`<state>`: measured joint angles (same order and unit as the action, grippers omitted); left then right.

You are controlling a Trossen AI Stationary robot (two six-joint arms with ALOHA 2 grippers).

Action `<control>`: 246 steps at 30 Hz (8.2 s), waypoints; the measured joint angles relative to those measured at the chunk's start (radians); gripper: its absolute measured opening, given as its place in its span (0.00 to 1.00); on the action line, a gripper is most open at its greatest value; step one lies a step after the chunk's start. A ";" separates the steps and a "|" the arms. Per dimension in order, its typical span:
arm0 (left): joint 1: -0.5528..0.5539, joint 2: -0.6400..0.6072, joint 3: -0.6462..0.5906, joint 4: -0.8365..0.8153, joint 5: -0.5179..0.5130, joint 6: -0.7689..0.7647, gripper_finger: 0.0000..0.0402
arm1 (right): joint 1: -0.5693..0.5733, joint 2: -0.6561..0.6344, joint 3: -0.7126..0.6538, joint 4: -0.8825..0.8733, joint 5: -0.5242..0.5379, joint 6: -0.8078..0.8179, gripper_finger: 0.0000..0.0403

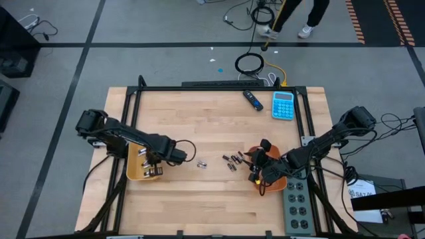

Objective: Sort batteries
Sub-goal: Put the white battery into the yellow bin, then put the black battery into the orange bin

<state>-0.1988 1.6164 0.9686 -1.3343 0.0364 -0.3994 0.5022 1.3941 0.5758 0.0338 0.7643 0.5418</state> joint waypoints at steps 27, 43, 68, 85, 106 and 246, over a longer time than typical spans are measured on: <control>0.099 0.001 -0.153 0.396 -0.427 0.415 0.10 | -0.011 0.000 0.000 0.003 0.003 -0.012 0.32; 0.122 0.001 -0.100 0.397 -0.523 0.510 0.10 | -0.011 0.000 0.000 0.003 0.002 -0.012 0.32; 0.022 -0.014 0.153 0.030 -0.460 0.118 0.40 | -0.011 0.000 0.000 0.003 0.001 -0.013 0.32; -0.196 0.103 0.185 0.791 -0.401 0.216 0.40 | -0.011 0.000 -0.001 -0.005 0.000 -0.024 0.32; -0.194 -0.109 -0.275 1.659 -0.755 0.616 0.36 | -0.079 0.077 0.331 -0.221 -0.043 -0.096 0.32; -0.003 -0.342 -0.480 1.696 -0.726 0.518 0.34 | -0.725 0.515 0.721 -1.202 -0.889 -0.091 0.40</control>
<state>-0.2020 1.2739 0.4889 0.3612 -0.6899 0.1181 -0.2233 1.9087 1.2968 -1.1680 -0.1244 0.4512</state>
